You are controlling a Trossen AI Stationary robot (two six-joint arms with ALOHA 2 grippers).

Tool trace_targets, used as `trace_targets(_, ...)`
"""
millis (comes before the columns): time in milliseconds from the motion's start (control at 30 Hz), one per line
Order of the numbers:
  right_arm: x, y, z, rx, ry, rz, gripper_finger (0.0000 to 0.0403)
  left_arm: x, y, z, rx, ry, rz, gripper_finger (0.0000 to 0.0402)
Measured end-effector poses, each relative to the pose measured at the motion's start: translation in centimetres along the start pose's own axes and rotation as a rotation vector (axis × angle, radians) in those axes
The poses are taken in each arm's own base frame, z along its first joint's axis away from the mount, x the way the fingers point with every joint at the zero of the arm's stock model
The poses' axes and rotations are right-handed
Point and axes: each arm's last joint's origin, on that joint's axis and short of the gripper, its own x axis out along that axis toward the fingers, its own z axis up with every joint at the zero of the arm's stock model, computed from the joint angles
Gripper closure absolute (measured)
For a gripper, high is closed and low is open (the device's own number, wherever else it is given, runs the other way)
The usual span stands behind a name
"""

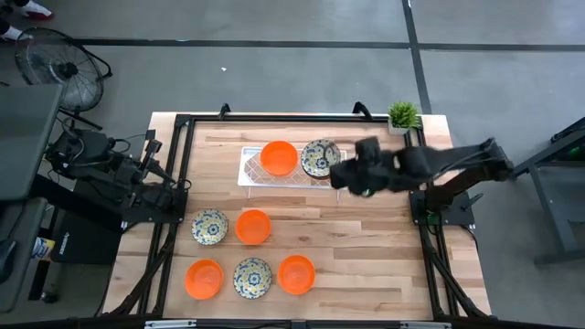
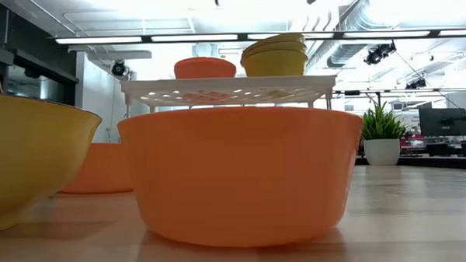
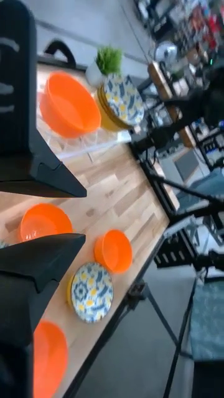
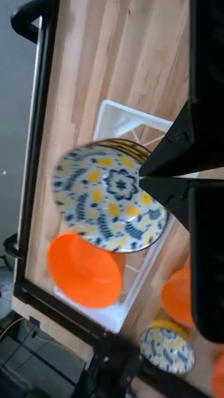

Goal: Pick & Place Mini bowls
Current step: Stack the yellow patterned bowl on top of the other yellow patterned bowls on the shelf

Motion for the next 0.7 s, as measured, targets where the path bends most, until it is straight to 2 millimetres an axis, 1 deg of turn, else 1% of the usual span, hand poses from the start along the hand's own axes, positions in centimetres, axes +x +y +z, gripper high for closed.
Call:
trace_targets(100, 1.4, 0.0, -2.4, -0.002, -0.051, 0.025, 0.0402, 0.0, 0.1, 0.0, 0.003, 0.015, 0.043, 0.0302)
trace_targets(200, 2.6, -0.3, -4.0, 0.003, -0.134, 0.070, 0.0403, 0.0, 0.2, -0.1, -0.005, 0.020, 0.057, 0.0302)
trace_targets(300, 3.7, -0.7, -4.8, -0.022, -0.229, 0.110, 0.0403, 0.0, 0.2, -0.1, -0.009, 0.020, 0.057, 0.0302)
trace_targets(467, 5.2, -1.8, -5.9, -0.097, -0.394, 0.115, 0.0403, 0.0, 0.2, 0.1, -0.013, 0.006, 0.064, 0.0302)
trace_targets(700, 7.0, -3.4, -7.3, -0.154, -0.511, 0.121, 0.0403, 0.0, 0.4, 0.3, -0.006, -0.016, 0.092, 0.0302)
